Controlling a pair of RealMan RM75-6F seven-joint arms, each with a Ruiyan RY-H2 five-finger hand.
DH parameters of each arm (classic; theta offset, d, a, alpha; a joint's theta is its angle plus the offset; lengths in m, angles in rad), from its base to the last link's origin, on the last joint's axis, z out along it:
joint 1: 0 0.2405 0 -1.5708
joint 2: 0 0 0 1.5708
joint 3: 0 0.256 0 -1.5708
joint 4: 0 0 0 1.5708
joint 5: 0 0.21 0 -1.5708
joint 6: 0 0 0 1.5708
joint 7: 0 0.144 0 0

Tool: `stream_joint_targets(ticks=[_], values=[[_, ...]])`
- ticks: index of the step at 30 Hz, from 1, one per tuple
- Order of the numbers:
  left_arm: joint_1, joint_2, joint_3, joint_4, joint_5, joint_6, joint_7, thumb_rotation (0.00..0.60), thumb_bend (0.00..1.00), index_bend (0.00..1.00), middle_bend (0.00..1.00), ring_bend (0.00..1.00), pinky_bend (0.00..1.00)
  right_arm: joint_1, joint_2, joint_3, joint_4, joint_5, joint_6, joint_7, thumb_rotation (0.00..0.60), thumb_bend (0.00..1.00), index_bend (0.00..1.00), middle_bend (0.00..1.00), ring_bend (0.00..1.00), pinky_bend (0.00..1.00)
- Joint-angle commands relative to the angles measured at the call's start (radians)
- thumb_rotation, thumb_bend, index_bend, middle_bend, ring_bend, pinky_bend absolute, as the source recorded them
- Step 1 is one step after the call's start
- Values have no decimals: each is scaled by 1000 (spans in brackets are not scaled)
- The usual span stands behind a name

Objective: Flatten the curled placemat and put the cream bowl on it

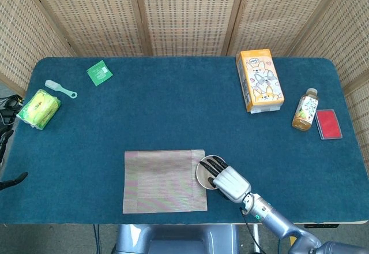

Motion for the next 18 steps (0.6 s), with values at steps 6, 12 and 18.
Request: stream_joint_targets(ticks=[6, 12, 18], values=[[-2, -2, 1, 1, -3, -6, 2, 600, 0, 0, 0, 0, 0, 4, 5, 43, 38, -27, 149, 133, 600, 688, 657, 0, 0, 0], [-3, -1, 0, 3, -8, -9, -1, 600, 0, 0, 0, 0, 0, 16, 42, 130, 65, 63, 187, 223, 600, 689, 667, 0, 0, 0], [-6, -1, -1, 4, -13, -16, -1, 600, 0, 0, 0, 0, 0, 30, 65, 225, 158, 241, 139, 316, 600, 689, 672, 0, 0, 0]])
